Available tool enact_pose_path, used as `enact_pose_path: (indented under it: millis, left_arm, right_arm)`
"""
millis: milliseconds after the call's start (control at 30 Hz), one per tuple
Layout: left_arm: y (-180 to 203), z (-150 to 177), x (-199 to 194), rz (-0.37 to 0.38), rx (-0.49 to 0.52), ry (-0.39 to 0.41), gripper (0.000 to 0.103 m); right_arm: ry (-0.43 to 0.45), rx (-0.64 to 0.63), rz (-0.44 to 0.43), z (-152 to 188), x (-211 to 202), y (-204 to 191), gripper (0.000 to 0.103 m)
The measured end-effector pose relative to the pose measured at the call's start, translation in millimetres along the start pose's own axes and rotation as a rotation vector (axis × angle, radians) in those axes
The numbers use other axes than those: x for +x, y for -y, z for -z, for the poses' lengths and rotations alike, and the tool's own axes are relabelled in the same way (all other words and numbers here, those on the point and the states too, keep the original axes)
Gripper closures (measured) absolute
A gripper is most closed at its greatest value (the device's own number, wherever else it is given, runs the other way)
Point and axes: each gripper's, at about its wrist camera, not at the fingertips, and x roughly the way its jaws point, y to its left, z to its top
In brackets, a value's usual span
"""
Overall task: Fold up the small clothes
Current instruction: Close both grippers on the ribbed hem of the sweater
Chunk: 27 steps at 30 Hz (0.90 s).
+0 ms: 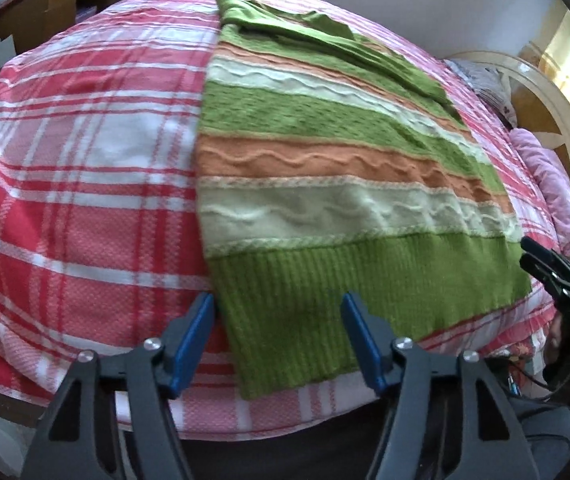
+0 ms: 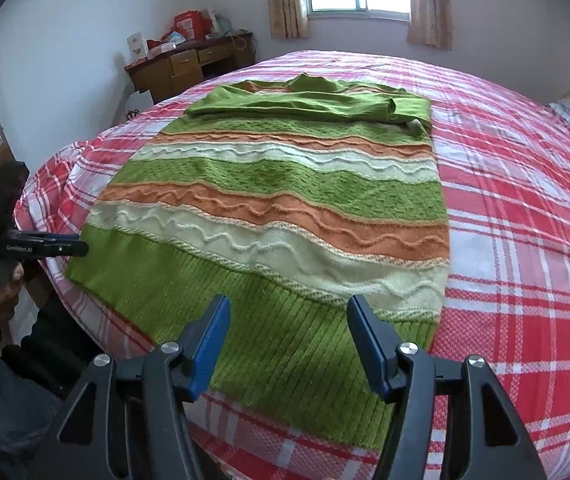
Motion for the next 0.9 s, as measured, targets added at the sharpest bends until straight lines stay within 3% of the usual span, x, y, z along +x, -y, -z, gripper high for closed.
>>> enact_pose_path:
  millis: [100,167,200,433,567,700,767,833,900]
  left_arm:
    - [4,0,3,-0.046,0.039,0.001,0.053]
    - [6,0,3,-0.081,0.060,0.006,0.074]
    - [6,-1,2,-0.068,0.069,0.012,0.091]
    - [5,-12,-24,0.019,0.072,0.090,0.095]
    - [1,-19,-40,0.041,0.072,0.142,0.095]
    - [-1,-18,-30,0.042,0.067,0.115,0.095]
    - [-3,-16,-22,0.044,0.059,0.091,0.095]
    - [-6,-12,-18,0.039,0.044,0.073,0.095]
    - [-11,-11,-15,0.054,0.020,0.059,0.095]
  right_arm:
    - [-0.004,0.006,0.016,3,-2,4,0.041]
    - [0.002,0.023,0.032,6,-6,10,0.041]
    - [0.006,0.034,0.038,8,-9,13,0.041]
    - [0.013,0.153,0.081,24,-25,49,0.041]
    - [-0.007,0.188,0.024,33,-23,54,0.041]
    - [-0.022,0.198,-0.018,35,-22,49,0.042]
    - [-0.034,0.203,-0.018,37,-20,48,0.048]
    - [-0.048,0.195,0.014,39,-17,49,0.074]
    - [-0.047,0.217,0.003,42,-18,54,0.086]
